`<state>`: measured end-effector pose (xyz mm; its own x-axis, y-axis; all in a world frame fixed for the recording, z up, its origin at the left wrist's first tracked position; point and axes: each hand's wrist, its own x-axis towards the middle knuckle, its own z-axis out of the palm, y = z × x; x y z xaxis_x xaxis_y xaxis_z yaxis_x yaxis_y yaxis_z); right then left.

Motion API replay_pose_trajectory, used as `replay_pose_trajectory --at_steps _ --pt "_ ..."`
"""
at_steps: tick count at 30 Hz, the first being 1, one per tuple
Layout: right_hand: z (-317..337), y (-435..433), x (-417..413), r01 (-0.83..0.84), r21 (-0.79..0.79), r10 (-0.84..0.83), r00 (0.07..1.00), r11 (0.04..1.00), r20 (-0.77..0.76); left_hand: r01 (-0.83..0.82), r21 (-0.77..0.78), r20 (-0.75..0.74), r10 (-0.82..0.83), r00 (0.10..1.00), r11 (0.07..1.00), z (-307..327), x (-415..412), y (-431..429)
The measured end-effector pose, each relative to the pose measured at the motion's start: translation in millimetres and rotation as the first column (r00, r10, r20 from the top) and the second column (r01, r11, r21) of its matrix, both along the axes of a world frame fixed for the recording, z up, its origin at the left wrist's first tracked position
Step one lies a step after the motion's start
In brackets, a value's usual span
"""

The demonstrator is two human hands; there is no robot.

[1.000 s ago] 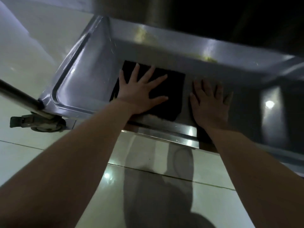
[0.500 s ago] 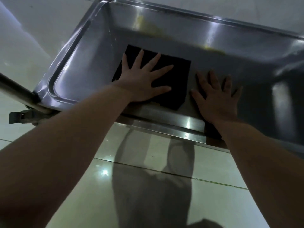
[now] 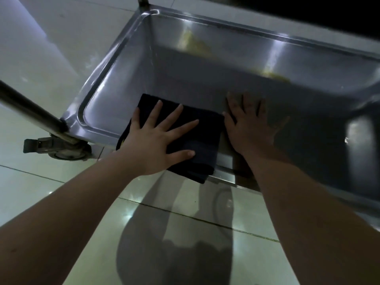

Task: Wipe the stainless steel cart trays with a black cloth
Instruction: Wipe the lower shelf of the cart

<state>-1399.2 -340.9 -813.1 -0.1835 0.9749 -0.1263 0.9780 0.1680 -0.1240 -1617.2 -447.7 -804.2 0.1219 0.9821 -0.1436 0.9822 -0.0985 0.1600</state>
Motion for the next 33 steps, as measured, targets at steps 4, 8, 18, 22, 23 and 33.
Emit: replay_pose_trajectory --at_steps 4,8,18,22,23,33 --pt "-9.9 -2.9 5.1 -0.006 0.071 0.005 1.000 0.997 0.006 -0.023 -0.002 -0.008 0.023 1.000 1.000 0.8 -21.4 17.0" --pt "-12.0 -2.1 2.9 -0.027 0.067 0.022 0.997 0.997 0.078 -0.070 -0.016 -0.042 0.069 0.997 0.997 1.7 -55.1 78.6" --pt "-10.7 -0.6 6.0 -0.070 0.051 0.066 0.994 0.996 0.082 -0.110 -0.069 -0.119 0.101 0.988 0.992 1.3 -37.0 157.4" --pt "-11.3 -0.3 3.9 -0.070 0.055 0.066 0.995 0.996 0.079 -0.048 -0.054 -0.087 0.043 0.995 0.997 3.4 -39.0 105.3" --pt "-10.6 -0.2 3.2 -0.071 0.049 0.067 0.995 0.996 0.075 -0.024 -0.064 -0.082 0.019 0.996 0.998 4.8 -41.1 87.8" --pt "-1.5 -12.3 -48.6 0.063 -0.053 -0.062 0.998 0.997 0.027 -0.043 -0.015 -0.055 0.042 0.998 0.999 2.5 -76.6 -0.9"
